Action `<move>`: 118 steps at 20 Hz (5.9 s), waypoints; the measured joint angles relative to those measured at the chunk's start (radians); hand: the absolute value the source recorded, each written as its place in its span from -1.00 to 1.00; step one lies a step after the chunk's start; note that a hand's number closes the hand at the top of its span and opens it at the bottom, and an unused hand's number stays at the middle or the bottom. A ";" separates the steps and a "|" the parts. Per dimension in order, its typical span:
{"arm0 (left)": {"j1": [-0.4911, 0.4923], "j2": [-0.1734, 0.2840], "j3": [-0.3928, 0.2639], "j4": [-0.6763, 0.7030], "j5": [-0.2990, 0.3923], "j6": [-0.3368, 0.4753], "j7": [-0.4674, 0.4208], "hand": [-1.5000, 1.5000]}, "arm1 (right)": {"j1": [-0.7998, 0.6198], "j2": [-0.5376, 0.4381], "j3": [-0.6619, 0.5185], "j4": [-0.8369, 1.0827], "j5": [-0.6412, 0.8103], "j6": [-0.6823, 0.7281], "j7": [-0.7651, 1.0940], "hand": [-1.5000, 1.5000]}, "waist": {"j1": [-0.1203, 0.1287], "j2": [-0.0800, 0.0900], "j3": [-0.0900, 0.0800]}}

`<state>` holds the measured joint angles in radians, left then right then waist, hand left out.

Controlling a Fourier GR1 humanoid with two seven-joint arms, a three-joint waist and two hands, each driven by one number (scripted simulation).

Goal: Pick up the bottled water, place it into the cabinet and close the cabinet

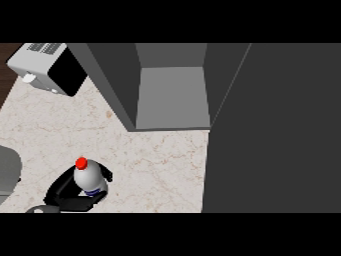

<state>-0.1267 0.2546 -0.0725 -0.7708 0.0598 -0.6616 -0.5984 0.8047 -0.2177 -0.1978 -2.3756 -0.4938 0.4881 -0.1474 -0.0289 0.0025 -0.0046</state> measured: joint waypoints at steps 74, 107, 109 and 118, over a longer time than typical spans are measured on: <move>-0.220 -0.150 -0.063 -0.350 0.129 1.185 0.348 1.00 | 0.033 -0.145 -0.063 0.047 -0.142 0.039 -0.110 -1.00 | -0.034 -0.007 0.003; -0.278 -0.081 -0.059 -0.290 0.059 1.195 0.331 -1.00 | -0.062 -0.202 -0.026 0.063 -0.167 0.016 -0.095 -1.00 | -0.073 0.004 -0.001; -0.276 -0.082 -0.055 -0.291 0.065 1.186 0.329 -1.00 | -0.060 -0.201 -0.021 0.062 -0.167 0.014 -0.094 -1.00 | -0.074 0.003 -0.001; -0.256 -0.122 -0.041 -0.308 0.109 1.155 0.288 -1.00 | -0.073 -0.206 -0.036 0.063 -0.169 -0.012 -0.087 -1.00 | -0.050 0.002 -0.003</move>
<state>-0.3831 0.1328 -0.1137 -1.0791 0.1689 0.4938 -0.3103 0.7321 -0.4238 -0.2338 -2.3128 -0.6630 0.4760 -0.2344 -0.0787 0.0045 -0.0074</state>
